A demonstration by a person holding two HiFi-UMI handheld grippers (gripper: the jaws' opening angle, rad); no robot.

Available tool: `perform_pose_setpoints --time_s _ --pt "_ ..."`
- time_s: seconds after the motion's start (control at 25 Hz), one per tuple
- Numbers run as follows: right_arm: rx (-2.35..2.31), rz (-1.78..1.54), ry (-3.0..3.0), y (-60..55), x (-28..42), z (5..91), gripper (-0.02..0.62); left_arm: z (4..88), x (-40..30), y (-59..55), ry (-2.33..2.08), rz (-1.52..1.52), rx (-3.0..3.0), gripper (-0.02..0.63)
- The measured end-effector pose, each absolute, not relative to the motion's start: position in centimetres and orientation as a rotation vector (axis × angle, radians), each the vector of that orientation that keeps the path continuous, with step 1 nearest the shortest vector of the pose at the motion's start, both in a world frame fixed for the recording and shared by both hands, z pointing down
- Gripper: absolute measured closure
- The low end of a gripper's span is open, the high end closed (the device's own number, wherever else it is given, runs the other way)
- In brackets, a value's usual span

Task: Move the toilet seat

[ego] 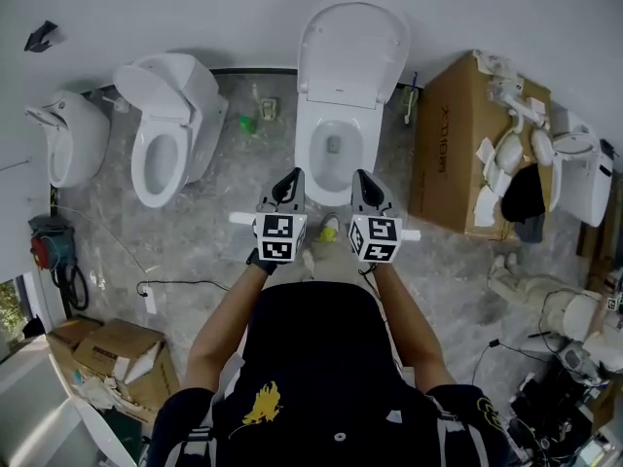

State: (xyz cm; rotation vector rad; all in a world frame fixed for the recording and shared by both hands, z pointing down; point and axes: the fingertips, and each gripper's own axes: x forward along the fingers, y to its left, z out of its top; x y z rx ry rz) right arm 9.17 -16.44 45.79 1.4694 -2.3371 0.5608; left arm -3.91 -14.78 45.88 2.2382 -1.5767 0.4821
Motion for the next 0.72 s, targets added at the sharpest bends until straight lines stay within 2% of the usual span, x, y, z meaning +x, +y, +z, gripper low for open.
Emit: perform_pose_setpoints --time_s 0.36,0.72 --pt "1.453 0.611 -2.220 -17.2 9.8 52.5 0.569 53.7 -3.9 -15.0 -1.463 0.568 2.175 0.589" --pt "1.459 0.708 -2.077 -17.3 12.6 64.0 0.569 65.5 -2.9 -14.4 -1.311 0.627 2.129 0.574"
